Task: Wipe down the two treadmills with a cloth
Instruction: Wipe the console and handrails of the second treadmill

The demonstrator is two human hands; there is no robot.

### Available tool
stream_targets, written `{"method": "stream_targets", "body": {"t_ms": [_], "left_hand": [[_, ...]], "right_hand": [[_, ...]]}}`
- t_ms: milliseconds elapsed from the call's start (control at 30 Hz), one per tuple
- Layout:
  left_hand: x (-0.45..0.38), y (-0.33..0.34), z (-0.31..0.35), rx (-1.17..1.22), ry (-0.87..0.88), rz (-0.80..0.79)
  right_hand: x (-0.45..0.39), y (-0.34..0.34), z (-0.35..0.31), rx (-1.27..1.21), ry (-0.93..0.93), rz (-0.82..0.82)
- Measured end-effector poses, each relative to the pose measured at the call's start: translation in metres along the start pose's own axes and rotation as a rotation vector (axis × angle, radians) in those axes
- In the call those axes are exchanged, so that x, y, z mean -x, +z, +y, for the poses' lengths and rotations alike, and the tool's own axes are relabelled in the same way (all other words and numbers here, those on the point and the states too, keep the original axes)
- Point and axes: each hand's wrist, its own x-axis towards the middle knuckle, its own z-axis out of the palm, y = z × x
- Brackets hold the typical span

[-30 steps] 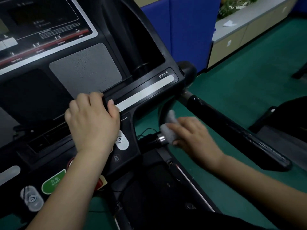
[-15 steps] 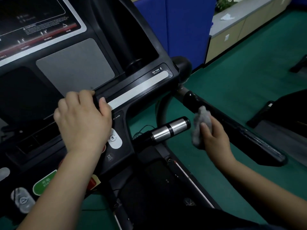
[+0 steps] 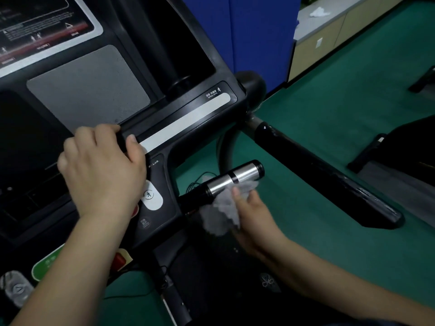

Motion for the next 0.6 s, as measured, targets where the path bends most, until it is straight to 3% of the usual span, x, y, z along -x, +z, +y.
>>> {"method": "stream_targets", "body": {"t_ms": [133, 267, 433, 600], "left_hand": [[0.0, 0.001, 0.0, -0.018, 0.005, 0.007], [0.0, 0.002, 0.001, -0.025, -0.003, 0.008], [0.0, 0.002, -0.001, -0.012, -0.001, 0.008], [0.0, 0.002, -0.001, -0.008, -0.007, 0.008]], "right_hand": [[-0.012, -0.008, -0.01, -0.279, -0.101, 0.109], [0.0, 0.016, -0.003, -0.437, 0.097, -0.03], [0.013, 0.013, -0.004, -0.212, 0.16, -0.187], [0.033, -0.018, -0.015, 0.212, -0.041, -0.234]]}}
